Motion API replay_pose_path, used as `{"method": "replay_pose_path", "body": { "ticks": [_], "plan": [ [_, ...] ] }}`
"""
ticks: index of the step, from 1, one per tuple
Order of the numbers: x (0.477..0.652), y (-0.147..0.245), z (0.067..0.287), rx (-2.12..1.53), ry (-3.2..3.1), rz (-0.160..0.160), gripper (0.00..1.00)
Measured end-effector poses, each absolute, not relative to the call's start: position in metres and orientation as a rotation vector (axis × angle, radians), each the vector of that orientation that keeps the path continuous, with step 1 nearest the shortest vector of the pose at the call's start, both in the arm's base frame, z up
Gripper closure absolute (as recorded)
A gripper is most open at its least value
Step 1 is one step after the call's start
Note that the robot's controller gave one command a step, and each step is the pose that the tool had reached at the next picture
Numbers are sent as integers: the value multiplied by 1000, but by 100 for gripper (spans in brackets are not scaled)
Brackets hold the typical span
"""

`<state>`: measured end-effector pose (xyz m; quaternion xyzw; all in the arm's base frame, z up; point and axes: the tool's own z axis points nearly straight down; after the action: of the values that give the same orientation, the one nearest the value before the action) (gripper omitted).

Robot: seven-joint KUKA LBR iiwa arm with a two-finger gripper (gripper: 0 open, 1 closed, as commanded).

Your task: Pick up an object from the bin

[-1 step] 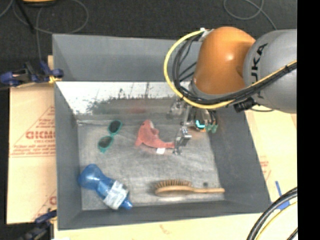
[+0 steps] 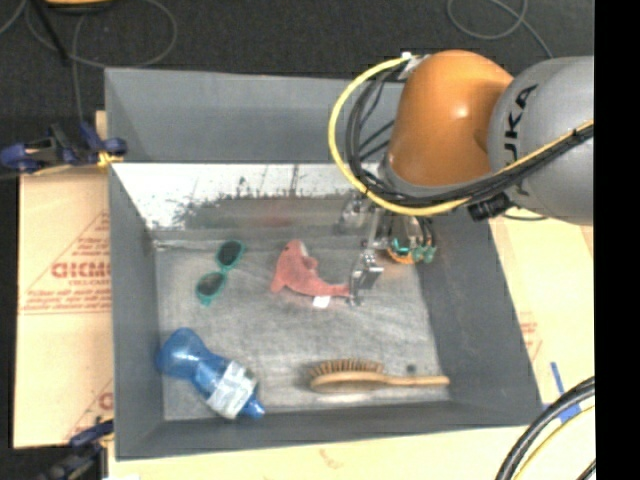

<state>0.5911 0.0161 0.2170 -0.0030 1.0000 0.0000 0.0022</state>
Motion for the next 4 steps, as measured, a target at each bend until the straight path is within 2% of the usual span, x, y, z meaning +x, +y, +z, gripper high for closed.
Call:
{"method": "replay_pose_path", "body": {
  "ticks": [1,2,3,4],
  "plan": [
    [591,18,166,-7,3131,2,0],
    [579,27,98,106,3132,4,0],
    [636,-2,75,11,3133,-3,100],
    [636,-2,75,11,3133,-3,100]
  ]
}}
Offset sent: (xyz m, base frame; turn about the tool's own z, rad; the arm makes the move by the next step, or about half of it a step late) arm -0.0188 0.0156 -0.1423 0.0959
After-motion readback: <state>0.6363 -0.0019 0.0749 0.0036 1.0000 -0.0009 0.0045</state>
